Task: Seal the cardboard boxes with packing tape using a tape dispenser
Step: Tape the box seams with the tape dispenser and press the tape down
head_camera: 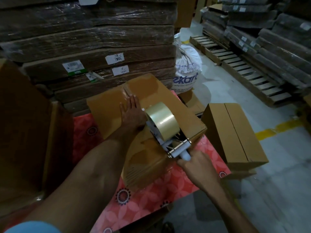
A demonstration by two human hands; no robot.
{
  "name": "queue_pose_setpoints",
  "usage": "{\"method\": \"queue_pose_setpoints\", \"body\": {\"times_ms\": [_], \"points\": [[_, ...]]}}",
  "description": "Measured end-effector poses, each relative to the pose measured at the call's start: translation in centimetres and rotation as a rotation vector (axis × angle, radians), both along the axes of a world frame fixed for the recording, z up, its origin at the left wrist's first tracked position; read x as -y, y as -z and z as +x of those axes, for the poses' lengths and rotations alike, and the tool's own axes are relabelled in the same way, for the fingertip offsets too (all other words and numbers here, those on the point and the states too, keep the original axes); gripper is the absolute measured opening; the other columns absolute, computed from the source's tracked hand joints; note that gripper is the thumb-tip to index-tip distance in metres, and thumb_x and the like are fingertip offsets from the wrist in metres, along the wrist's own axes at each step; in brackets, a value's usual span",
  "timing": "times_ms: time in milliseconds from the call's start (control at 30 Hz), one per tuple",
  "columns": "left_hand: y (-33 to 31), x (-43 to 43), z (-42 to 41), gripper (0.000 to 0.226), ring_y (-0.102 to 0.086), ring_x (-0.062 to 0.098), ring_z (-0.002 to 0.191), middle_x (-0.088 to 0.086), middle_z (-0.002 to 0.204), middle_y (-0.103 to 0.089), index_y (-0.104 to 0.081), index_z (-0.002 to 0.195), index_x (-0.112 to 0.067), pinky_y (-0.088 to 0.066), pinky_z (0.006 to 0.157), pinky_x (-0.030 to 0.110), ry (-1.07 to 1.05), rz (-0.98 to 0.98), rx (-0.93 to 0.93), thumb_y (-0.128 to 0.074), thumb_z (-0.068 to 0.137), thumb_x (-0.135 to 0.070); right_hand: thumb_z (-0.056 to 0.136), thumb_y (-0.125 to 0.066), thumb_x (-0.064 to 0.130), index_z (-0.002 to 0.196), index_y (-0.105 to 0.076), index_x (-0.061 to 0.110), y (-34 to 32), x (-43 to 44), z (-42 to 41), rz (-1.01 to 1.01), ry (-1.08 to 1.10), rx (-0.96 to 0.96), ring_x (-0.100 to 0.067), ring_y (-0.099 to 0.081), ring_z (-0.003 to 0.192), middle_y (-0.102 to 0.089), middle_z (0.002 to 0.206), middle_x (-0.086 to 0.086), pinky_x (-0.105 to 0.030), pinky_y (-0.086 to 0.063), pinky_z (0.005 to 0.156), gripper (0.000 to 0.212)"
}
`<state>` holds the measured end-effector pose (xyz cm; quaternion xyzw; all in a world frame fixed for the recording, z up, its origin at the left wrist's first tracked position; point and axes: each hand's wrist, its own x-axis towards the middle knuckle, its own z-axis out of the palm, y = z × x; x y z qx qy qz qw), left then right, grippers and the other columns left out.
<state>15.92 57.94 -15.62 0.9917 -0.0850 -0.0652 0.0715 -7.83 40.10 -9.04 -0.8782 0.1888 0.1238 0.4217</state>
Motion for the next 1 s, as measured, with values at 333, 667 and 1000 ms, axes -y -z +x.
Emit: {"method": "queue_pose_setpoints", "body": {"times_ms": [333,667,1000], "points": [[-0.5,0.9,0.0,0.097,0.014,0.026,0.154,0.011,0.166,0.016,0.012,0.158,-0.007,0.013,0.12,0.056,-0.124,-0.097,-0.022,-0.009,0.094,-0.076,0.086,-0.07,0.013,0.062,-0.062,0.007,0.5,0.9,-4.5,0.092,0.094,0.035,-0.019,-0.053,0.047,-0.064,0.061,-0.017,-0.033,-0.043,0.049,0.026],[0.4,2.4,-5.4,0.071,0.014,0.027,0.154,0.011,0.166,0.016,0.01,0.158,-0.006,0.007,0.119,0.061,0.041,0.024,-0.038,-0.018,0.105,-0.043,0.077,-0.072,0.02,0.064,-0.064,0.002,1.1,0.5,-4.0,0.118,0.133,0.036,-0.026,-0.059,0.048,-0.065,0.057,-0.015,-0.046,-0.049,0.053,0.023],[-0.8,0.8,-1.1,0.079,0.012,0.029,0.154,0.013,0.167,0.014,0.01,0.158,-0.003,0.004,0.118,0.065,0.071,0.121,-0.075,-0.038,0.102,-0.034,0.064,-0.061,0.038,0.063,-0.063,0.007,-0.4,-0.8,0.2,0.108,0.072,0.104,-0.036,-0.064,0.056,-0.065,0.056,-0.01,-0.048,-0.056,0.056,0.031]]}}
